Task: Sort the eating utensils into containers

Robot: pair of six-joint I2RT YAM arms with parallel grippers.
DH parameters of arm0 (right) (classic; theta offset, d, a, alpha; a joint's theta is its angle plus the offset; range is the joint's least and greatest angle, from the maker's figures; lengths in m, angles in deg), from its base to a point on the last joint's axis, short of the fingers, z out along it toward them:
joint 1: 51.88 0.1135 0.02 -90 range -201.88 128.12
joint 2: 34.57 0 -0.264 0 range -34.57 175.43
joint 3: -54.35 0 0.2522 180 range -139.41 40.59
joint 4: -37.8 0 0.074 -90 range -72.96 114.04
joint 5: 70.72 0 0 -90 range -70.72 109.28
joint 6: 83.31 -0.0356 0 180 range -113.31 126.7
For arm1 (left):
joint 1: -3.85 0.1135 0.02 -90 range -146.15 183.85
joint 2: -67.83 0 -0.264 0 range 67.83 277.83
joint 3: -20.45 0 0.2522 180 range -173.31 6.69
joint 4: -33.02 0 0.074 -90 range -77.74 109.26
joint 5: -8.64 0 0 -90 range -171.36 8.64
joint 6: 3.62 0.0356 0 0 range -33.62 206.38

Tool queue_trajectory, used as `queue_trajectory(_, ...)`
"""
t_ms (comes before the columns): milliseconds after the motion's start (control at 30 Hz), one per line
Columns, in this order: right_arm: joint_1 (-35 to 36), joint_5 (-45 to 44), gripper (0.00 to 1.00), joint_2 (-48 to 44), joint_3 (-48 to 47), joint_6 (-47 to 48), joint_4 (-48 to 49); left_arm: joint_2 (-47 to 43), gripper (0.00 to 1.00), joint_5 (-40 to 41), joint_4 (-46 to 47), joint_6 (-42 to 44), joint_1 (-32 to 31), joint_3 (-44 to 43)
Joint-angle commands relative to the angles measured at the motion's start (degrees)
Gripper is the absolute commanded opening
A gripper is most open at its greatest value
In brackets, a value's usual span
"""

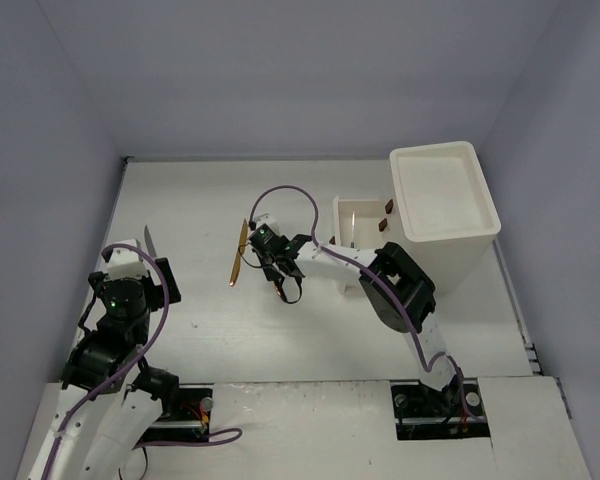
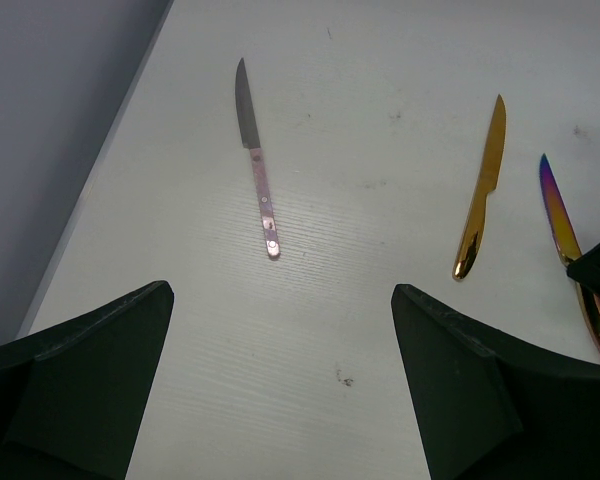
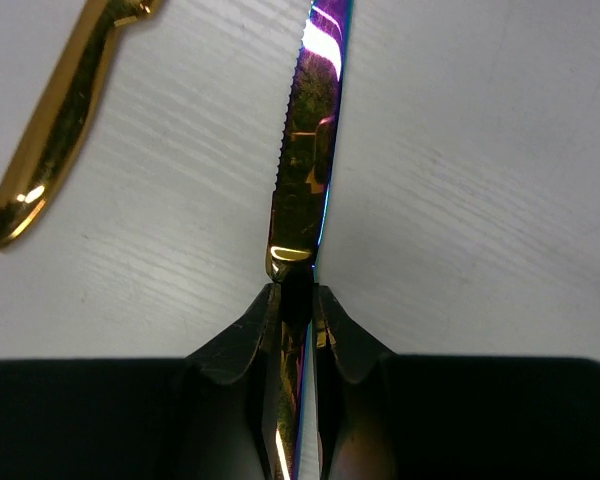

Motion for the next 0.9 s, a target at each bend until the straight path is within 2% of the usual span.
queue_trajectory(0,-0.9,-5.3,0.0,-14.3,1.2,2.5,-2.8,0.6,0.89,0.1,2.9,-0.7,0.5,-0.6)
queue_trajectory(100,-3.5,-7.3,0.0,-20.6,4.1,2.9,-2.8,0.6,0.89,0.1,2.9,-0.7,0.6,-0.6)
queue_trajectory(300,-14.7,-7.5,0.0,-29.7,11.1,4.8,-2.8,0.7,0.89,0.0,2.9,-0.6,0.6,-0.6)
queue_trajectory(533,-24.2,-5.6,0.0,-30.1,16.0,7.5,-2.5,0.6,0.89,-0.1,2.9,-0.6,0.6,-0.6)
queue_trajectory(867,-27.4,-3.3,0.0,-24.5,19.5,8.7,2.0,0.5,0.89,-0.1,3.0,-0.7,0.6,-0.5)
